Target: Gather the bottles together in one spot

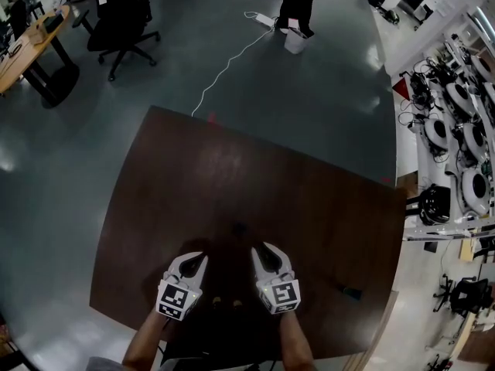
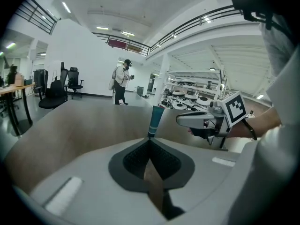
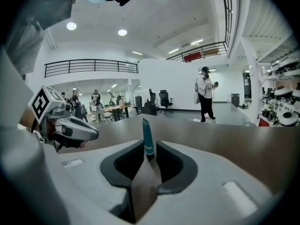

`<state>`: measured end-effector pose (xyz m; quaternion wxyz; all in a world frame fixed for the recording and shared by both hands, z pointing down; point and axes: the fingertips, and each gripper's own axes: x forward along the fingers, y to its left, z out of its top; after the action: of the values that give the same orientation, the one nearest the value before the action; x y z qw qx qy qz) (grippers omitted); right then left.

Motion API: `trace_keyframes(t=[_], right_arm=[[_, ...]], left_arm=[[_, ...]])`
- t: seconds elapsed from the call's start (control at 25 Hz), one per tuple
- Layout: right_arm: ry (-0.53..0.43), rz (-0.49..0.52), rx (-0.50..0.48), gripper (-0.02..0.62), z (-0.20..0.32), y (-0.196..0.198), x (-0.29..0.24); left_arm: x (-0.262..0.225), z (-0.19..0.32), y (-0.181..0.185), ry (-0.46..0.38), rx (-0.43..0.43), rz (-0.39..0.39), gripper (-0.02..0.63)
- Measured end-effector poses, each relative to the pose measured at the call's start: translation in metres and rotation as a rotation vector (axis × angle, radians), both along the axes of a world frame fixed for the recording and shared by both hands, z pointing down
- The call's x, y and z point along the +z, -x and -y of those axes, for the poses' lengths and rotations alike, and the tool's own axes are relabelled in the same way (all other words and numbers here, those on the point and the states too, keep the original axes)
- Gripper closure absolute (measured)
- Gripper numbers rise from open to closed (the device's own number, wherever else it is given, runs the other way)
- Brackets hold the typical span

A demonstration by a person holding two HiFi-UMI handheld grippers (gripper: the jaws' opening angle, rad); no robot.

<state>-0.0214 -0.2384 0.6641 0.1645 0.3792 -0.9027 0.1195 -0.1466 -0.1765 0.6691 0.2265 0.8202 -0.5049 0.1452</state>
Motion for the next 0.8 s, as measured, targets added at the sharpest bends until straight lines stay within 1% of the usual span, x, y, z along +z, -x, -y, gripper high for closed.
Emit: trace_keyframes(t=[0.24,0.32,0.36,0.52,0.68,0.8], right_arm=[[-0.017,0.015,-0.044,0.492,0.015,0.019,-0.001],[-0.022,0.013,-0.069,0.469,0.02,0.026,0.001],[-0.023,0.015,-0.079,0.468,0.023,0.03,0.002],[-0.029,0.017,-0.094,0.451,0.032,0.04,0.005],[-0.016,0.016,-0.113,0.448,0.036,0.05,0.006],[-0.027,0.008,-0.118,0.448,0.039,0.053,0.005]], left_arm=[[-0.001,-0.004,0.0,0.007,-0.011,-0.007,0.607],[0.001,-0.005,0.002,0.007,-0.014,-0.002,0.607],[0.002,-0.005,0.003,0.008,-0.016,0.0,0.607],[0.0,-0.005,0.007,0.016,-0.035,-0.001,0.607],[-0.001,-0.007,0.01,0.033,-0.046,-0.006,0.606],[0.001,-0.008,0.01,0.022,-0.04,-0.006,0.607]])
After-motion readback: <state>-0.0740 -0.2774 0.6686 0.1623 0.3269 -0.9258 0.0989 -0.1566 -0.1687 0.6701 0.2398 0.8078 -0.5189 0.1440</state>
